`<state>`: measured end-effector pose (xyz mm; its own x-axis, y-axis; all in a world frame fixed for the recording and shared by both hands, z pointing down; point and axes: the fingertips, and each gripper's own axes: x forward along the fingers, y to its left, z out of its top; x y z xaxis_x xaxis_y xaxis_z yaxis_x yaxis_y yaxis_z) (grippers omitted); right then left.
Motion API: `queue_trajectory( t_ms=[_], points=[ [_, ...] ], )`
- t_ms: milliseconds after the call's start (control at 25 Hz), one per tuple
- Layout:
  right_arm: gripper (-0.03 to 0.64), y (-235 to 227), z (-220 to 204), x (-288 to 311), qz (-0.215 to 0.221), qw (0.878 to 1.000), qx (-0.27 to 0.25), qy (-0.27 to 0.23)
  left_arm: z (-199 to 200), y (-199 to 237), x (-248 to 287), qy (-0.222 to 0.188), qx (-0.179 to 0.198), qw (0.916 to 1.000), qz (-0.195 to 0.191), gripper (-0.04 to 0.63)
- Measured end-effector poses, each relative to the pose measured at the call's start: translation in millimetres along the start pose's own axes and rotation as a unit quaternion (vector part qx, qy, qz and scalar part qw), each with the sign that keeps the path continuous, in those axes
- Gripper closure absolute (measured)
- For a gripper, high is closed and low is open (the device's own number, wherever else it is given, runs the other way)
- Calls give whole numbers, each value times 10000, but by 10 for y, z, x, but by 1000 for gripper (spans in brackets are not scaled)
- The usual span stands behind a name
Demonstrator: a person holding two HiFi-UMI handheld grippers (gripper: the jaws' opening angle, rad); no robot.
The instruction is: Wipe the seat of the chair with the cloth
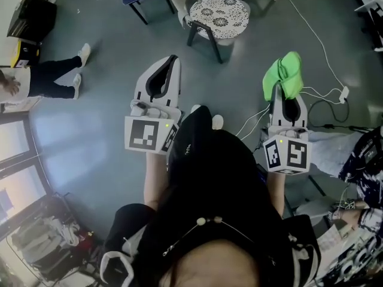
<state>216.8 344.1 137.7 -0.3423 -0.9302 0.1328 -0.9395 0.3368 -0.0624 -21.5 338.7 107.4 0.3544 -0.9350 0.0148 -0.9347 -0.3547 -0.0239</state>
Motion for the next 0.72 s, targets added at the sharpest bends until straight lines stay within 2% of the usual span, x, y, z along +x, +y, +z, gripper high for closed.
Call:
queue_trajectory(
  t_ms=[360,560,720],
  points=[
    [571,-2,-27,415,79,9995,-244,168,-165,263,397,26,-181,9998,7,588],
    [571,-132,-7,906,-100,9991,-310,258,-217,502,947,-13,-224,9995,-223,588],
    [571,-245,99,1569,-200,9989,-323,270,-208,787,1573,-166,-100,9987,-476,588]
  ],
)
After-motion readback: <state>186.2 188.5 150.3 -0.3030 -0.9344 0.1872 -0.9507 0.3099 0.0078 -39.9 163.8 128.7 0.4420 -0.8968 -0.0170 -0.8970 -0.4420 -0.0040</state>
